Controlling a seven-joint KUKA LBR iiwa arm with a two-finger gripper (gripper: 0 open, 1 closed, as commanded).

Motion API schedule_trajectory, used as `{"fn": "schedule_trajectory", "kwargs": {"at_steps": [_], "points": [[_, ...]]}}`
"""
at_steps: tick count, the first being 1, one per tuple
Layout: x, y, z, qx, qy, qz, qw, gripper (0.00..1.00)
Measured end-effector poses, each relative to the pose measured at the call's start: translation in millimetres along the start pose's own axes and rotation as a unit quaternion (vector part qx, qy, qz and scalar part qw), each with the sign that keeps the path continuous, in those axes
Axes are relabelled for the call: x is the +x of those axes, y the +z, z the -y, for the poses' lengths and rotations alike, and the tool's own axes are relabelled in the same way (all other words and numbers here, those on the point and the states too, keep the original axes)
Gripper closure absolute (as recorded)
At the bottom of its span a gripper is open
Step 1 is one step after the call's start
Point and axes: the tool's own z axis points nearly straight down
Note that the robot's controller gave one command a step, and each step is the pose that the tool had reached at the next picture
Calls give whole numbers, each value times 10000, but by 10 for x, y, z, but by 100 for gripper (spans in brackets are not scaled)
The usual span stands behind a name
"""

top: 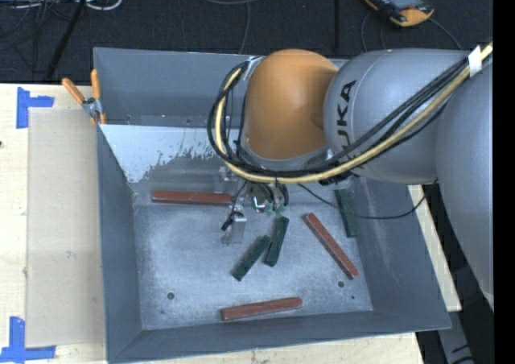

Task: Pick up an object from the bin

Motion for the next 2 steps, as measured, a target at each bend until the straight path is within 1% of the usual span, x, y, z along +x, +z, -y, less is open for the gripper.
{"fn": "schedule_trajectory", "kwargs": {"at_steps": [1, 2], "points": [[-18, -45, 6, -5, 14, 38, 10000, 0], [-146, 401, 261, -18, 54, 76, 10000, 0]]}}
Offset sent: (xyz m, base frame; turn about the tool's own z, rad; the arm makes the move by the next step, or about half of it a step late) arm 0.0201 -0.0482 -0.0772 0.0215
